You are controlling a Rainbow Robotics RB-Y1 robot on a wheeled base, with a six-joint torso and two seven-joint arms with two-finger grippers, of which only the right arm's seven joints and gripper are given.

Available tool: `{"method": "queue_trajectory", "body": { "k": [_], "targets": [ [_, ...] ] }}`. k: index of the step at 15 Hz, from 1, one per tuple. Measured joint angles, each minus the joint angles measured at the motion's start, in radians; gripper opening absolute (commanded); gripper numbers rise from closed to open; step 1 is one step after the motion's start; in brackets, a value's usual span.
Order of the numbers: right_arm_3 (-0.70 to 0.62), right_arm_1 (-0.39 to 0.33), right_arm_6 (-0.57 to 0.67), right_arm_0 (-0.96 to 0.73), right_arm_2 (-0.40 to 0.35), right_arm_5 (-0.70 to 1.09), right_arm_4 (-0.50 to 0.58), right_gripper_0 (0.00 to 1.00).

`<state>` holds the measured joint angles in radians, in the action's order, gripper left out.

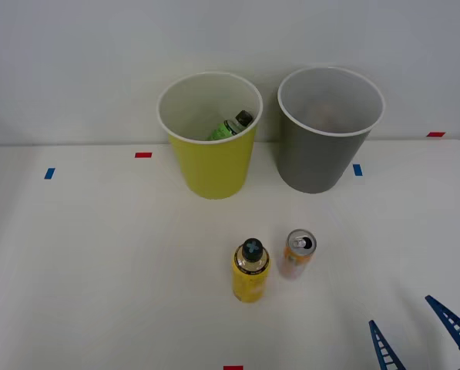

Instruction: Put cans in the gray bin, plastic bottles in the light green bin

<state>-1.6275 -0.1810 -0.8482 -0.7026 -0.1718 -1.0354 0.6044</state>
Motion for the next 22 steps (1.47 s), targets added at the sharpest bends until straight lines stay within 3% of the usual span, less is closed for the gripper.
{"method": "queue_trajectory", "body": {
  "k": [22],
  "targets": [
    [0.000,0.000,0.000,0.000,0.000,0.000,0.000,1.00]
  ]
}}
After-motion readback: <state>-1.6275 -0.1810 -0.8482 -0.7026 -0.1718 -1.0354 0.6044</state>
